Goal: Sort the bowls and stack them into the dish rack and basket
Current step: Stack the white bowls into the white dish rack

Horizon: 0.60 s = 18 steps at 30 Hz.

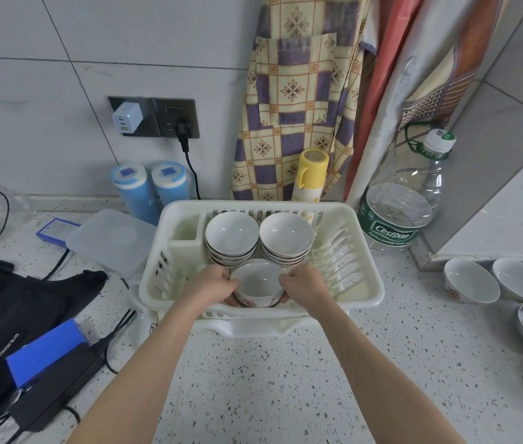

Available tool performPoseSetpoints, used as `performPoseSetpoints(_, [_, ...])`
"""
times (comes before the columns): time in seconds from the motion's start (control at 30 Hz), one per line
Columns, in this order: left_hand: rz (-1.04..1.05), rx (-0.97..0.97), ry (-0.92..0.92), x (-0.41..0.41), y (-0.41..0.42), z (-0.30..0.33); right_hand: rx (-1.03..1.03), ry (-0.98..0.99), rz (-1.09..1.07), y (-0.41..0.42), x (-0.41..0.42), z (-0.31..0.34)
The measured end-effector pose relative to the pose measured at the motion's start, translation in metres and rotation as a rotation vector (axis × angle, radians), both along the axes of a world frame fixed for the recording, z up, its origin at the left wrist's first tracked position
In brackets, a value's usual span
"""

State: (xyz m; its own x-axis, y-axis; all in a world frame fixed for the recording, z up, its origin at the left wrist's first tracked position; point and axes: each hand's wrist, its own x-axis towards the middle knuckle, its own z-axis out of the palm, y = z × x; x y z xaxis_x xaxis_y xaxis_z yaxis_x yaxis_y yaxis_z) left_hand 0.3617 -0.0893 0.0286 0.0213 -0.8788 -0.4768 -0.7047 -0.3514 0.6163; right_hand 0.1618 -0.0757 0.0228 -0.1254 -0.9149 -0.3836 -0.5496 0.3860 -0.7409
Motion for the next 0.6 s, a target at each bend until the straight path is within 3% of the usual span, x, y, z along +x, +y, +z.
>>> performPoseSetpoints(0.6, [-0.193,-0.177,-0.366,-0.0056,0.0023,-0.0089,0.073,0.156,0.086,-0.0016,0.0018,-0.0022])
